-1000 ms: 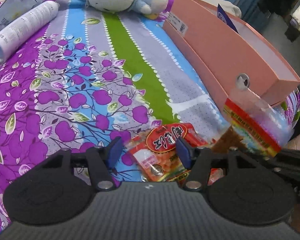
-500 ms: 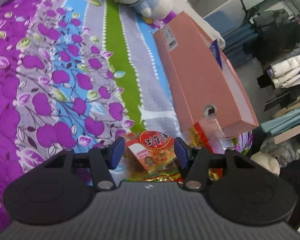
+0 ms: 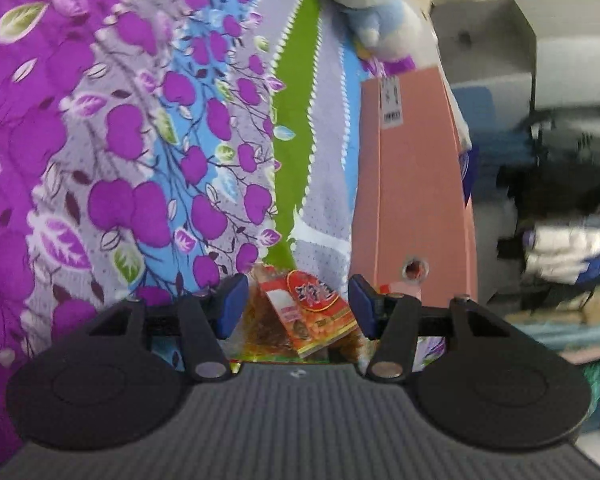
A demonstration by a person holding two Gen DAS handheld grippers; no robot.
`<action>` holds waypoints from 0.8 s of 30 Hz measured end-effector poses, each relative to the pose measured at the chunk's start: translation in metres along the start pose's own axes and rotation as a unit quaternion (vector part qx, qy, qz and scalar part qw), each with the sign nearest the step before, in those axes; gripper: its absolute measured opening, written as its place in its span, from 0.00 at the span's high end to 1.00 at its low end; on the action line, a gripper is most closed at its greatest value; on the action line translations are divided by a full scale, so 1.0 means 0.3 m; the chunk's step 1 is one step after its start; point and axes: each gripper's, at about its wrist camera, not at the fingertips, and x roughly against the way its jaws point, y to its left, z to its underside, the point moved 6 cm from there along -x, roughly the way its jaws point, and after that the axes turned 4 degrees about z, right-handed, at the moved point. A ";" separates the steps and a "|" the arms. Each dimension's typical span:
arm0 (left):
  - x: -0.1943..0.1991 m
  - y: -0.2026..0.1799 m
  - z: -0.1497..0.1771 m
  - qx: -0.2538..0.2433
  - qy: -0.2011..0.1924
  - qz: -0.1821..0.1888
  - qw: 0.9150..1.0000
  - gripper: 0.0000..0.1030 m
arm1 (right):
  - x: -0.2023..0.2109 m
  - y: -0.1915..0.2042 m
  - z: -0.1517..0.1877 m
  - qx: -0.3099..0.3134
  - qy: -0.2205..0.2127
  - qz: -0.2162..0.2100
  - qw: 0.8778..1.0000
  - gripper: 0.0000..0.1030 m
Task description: Organize snacks
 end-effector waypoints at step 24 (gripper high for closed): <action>0.022 0.039 0.061 0.139 0.013 0.008 0.990 0.55 | 0.001 -0.007 0.000 -0.007 0.001 -0.002 1.000 0.89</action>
